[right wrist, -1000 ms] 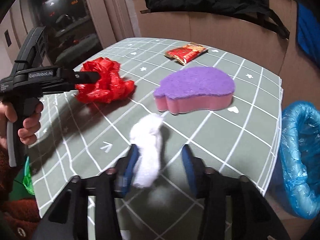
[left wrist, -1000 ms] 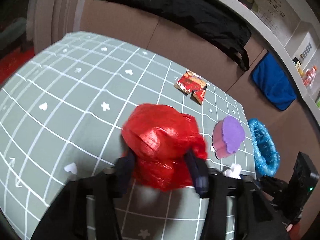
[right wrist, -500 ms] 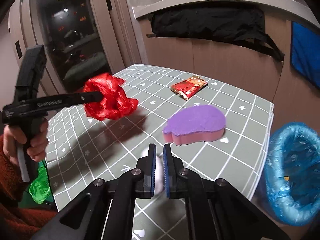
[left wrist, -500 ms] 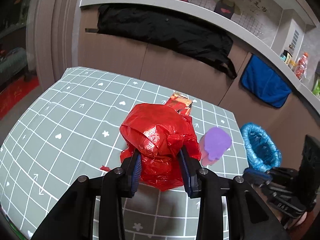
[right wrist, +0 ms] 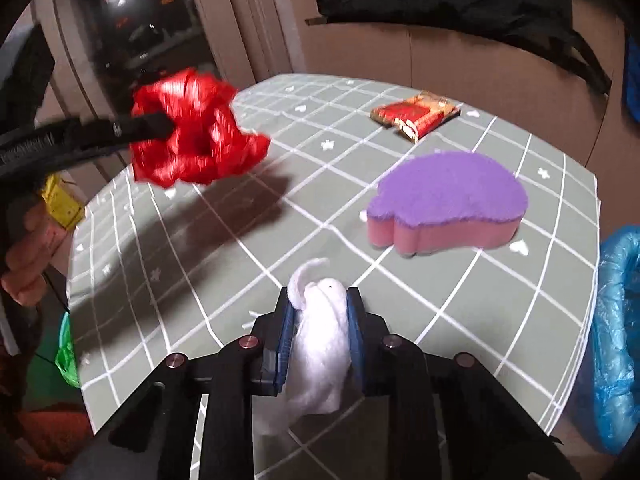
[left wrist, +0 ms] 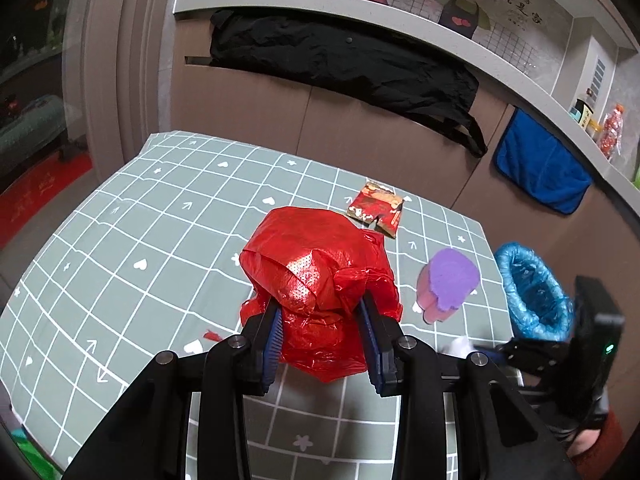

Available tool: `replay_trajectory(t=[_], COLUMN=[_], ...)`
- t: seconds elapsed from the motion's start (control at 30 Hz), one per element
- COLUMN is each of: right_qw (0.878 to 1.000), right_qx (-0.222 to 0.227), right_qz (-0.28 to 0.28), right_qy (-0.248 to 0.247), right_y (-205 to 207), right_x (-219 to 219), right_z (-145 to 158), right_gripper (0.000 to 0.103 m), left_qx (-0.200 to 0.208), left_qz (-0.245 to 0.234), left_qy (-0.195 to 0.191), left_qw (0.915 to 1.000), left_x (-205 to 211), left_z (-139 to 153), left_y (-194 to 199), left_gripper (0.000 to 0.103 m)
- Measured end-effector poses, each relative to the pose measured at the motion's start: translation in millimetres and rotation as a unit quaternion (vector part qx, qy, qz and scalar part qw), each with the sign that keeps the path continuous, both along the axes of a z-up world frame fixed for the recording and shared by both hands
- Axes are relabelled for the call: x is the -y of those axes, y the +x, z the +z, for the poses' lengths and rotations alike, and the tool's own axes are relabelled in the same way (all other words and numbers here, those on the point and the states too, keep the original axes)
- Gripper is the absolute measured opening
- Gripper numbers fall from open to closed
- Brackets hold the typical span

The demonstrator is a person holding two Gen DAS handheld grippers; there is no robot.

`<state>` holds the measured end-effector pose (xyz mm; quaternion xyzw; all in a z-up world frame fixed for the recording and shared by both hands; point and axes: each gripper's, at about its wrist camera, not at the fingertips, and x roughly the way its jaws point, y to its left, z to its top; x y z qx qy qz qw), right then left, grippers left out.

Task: Collect trash
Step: 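Carry both items over the blue bin and open both tools to drop them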

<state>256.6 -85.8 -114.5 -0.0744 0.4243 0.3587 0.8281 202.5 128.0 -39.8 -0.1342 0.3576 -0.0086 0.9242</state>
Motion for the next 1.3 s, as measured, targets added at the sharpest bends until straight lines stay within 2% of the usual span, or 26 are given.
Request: replay_trajectory(t=[0.13, 0.3, 0.5, 0.63, 0.73, 0.87, 1.3], right_qw=[0.999, 0.992, 0.973, 0.960, 0.951, 0.944, 0.942], right_qx=[0.033, 0.081, 0.156, 0.180, 0.185, 0.179, 0.126], right_qz=[-0.020, -0.075, -0.154, -0.206, -0.243, -0.273, -0.305], right_qy=[0.017, 0.057, 0.066, 0.061, 0.056, 0.054, 0.053], right_y=[0.5, 4.8, 7.9, 13.1, 17.2, 25.5, 59.2], right_x=[18.9, 69.2, 146.0, 199.0, 237.5, 269.3, 304.1], right_z=[26.1, 74.9, 127.1, 143.3, 145.6, 138.3, 84.1], right_gripper=[0.023, 0.023, 0.023, 0.023, 0.023, 0.023, 0.023], left_qx=[0.018, 0.053, 0.093, 0.102, 0.092, 0.078, 0.019], left_qz=[-0.019, -0.072, -0.140, -0.184, -0.219, -0.245, -0.263], left_qy=[-0.004, -0.002, 0.011, 0.022, 0.023, 0.030, 0.038], left_qw=[0.9996, 0.9960, 0.9858, 0.9773, 0.9710, 0.9659, 0.9637], left_x=[16.9, 67.5, 150.5, 208.9, 249.1, 287.0, 330.0], left_z=[14.0, 44.5, 78.0, 82.3, 74.7, 60.5, 13.1], left_y=[4.7, 17.4, 43.2, 60.3, 74.2, 91.4, 131.2], left_gripper=[0.036, 0.036, 0.036, 0.036, 0.036, 0.036, 0.036])
